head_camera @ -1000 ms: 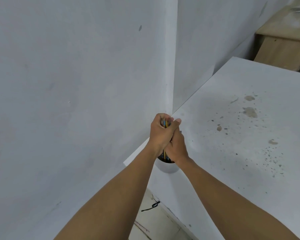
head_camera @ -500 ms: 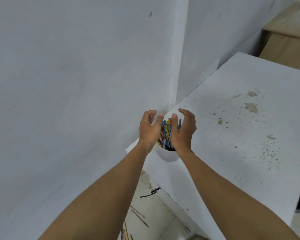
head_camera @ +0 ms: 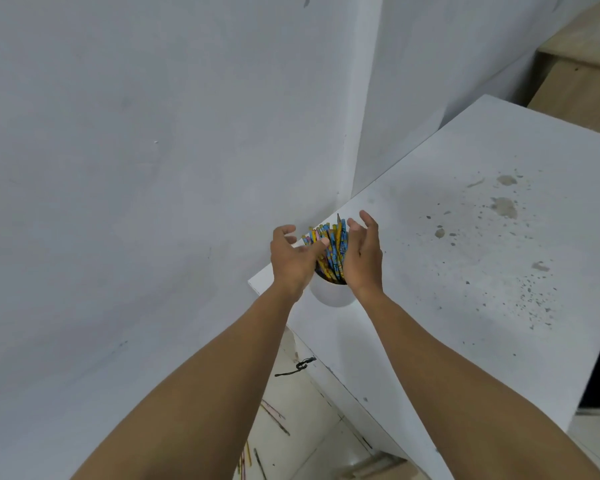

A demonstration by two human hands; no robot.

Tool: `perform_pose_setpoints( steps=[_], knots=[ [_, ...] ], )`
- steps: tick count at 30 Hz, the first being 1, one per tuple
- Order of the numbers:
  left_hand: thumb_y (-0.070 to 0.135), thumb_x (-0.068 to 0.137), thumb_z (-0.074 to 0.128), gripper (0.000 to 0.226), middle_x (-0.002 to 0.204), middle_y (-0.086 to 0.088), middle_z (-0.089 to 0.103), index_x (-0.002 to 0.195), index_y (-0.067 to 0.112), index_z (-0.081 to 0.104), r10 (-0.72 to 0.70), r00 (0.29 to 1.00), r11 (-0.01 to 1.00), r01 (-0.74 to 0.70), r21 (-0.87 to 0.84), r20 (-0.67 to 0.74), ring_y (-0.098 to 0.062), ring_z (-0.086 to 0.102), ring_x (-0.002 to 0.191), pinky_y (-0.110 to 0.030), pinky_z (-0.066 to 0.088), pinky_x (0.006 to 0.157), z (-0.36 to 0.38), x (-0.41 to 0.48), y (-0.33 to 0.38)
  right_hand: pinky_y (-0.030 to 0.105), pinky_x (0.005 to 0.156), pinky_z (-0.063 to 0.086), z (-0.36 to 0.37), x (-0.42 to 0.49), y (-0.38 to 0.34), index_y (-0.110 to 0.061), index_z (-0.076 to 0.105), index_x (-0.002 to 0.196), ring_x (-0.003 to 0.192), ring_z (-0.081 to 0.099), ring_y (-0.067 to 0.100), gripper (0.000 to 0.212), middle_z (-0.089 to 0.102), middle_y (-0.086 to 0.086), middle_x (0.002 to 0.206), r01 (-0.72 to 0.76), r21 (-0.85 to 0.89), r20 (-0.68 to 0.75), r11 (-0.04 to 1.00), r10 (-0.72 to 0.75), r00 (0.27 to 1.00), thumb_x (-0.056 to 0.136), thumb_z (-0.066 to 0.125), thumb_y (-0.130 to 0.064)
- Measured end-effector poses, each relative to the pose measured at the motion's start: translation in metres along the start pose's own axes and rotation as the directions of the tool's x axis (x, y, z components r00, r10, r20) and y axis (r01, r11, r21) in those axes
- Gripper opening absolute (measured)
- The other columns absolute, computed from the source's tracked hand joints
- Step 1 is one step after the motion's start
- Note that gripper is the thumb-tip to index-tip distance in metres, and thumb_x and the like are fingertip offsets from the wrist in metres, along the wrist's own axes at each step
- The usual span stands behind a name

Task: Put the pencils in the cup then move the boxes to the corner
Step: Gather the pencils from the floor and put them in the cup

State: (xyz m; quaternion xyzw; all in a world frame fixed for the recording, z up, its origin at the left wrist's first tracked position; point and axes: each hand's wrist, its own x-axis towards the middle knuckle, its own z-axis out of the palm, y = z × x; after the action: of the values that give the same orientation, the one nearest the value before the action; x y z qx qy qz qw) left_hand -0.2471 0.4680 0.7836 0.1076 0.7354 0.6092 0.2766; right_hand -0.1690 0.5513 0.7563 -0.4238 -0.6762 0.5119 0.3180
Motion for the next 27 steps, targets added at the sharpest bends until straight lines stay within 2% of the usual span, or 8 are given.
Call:
perform_pose_setpoints(
  steps=[2, 4, 6, 10, 13, 17, 21, 27],
  knots=[
    [0.020, 0.078, 0.079, 0.058, 0.119, -0.006, 0.046, 0.126, 0.014, 0.045, 0.008, 1.000, 1.000, -0.008, -0.019, -0.010, -0.011, 0.056, 0.088, -0.036, 0.058, 0.081, 0.002, 0.002, 0.004, 0.025, 0.096, 0.043, 0.001, -0.002, -0.001, -0.027, 0.034, 0.144, 0.125, 0.051, 0.015, 0.043, 0.051, -0.004, 0.139, 0.027, -0.022, -0.015, 0.999, -0.027, 1.000, 0.104, 0.029, -0.040],
    [0.016, 0.081, 0.076, 0.047, 0.118, -0.006, 0.046, 0.118, 0.016, 0.048, 0.021, 1.000, 1.000, -0.021, -0.014, -0.022, -0.014, 0.057, 0.089, -0.043, 0.058, 0.085, 0.002, -0.001, 0.003, 0.030, 0.105, 0.041, 0.004, -0.005, 0.000, -0.023, 0.043, 0.140, 0.127, 0.047, 0.013, 0.040, 0.050, -0.003, 0.140, 0.103, -0.083, -0.080, 0.991, -0.109, 0.991, 0.102, 0.038, -0.036],
    [0.016, 0.083, 0.073, 0.036, 0.116, -0.005, 0.047, 0.110, 0.019, 0.050, 0.045, 0.999, 0.999, -0.044, 0.014, -0.028, -0.012, 0.058, 0.080, -0.041, 0.059, 0.082, -0.001, -0.007, 0.000, 0.032, 0.104, 0.037, 0.006, -0.012, 0.000, -0.019, 0.054, 0.129, 0.123, 0.046, 0.014, 0.032, 0.055, -0.003, 0.130, 0.193, -0.166, -0.137, 0.967, -0.217, 0.967, 0.099, 0.046, -0.027],
    [0.021, 0.086, 0.070, 0.027, 0.109, 0.000, 0.050, 0.106, 0.019, 0.052, 0.095, 0.995, 0.991, -0.092, 0.100, -0.027, -0.005, 0.052, 0.072, -0.022, 0.049, 0.072, -0.028, -0.026, -0.015, 0.035, 0.095, 0.040, 0.016, -0.044, -0.003, -0.014, 0.065, 0.107, 0.106, 0.051, 0.013, 0.019, 0.065, 0.000, 0.110, 0.364, -0.265, -0.141, 0.893, -0.409, 0.901, 0.093, 0.053, -0.017],
    [0.022, 0.087, 0.068, 0.023, 0.104, 0.001, 0.052, 0.106, 0.019, 0.054, 0.070, 0.997, 0.991, -0.068, 0.111, -0.018, -0.010, 0.055, 0.076, -0.035, 0.052, 0.081, -0.055, -0.040, -0.026, 0.042, 0.091, 0.044, 0.028, -0.070, -0.002, -0.014, 0.066, 0.100, 0.098, 0.057, 0.019, 0.016, 0.066, 0.000, 0.100, 0.433, -0.284, -0.113, 0.855, -0.479, 0.871, 0.092, 0.053, -0.016],
    [0.026, 0.089, 0.066, 0.027, 0.103, 0.000, 0.057, 0.111, 0.016, 0.056, 0.062, 0.998, 0.984, -0.063, 0.167, 0.010, -0.002, 0.053, 0.076, -0.027, 0.046, 0.079, -0.105, -0.066, -0.048, 0.042, 0.094, 0.043, 0.053, -0.129, 0.000, -0.017, 0.065, 0.100, 0.104, 0.055, 0.015, 0.016, 0.065, -0.005, 0.103, 0.429, -0.280, -0.044, 0.859, -0.458, 0.888, 0.093, 0.051, -0.017],
    [0.027, 0.090, 0.064, 0.021, 0.095, 0.004, 0.057, 0.107, 0.019, 0.056, 0.041, 0.998, 0.982, -0.050, 0.181, 0.052, -0.011, 0.054, 0.087, -0.019, 0.042, 0.075, -0.152, -0.093, -0.075, 0.029, 0.091, 0.034, 0.083, -0.182, 0.011, -0.018, 0.065, 0.099, 0.103, 0.054, 0.014, 0.014, 0.065, -0.005, 0.104, 0.414, -0.313, 0.006, 0.855, -0.434, 0.901, 0.093, 0.054, -0.014],
    [0.033, 0.089, 0.065, 0.031, 0.096, 0.001, 0.059, 0.113, 0.016, 0.057, -0.018, 0.999, 0.981, 0.009, 0.192, 0.045, -0.010, 0.055, 0.085, -0.013, 0.039, 0.064, -0.210, -0.115, -0.145, 0.020, 0.093, 0.025, 0.135, -0.248, 0.060, -0.021, 0.064, 0.099, 0.099, 0.041, -0.002, 0.012, 0.060, -0.010, 0.105, 0.346, -0.326, 0.145, 0.880, -0.315, 0.938, 0.095, 0.052, -0.021]
  ],
)
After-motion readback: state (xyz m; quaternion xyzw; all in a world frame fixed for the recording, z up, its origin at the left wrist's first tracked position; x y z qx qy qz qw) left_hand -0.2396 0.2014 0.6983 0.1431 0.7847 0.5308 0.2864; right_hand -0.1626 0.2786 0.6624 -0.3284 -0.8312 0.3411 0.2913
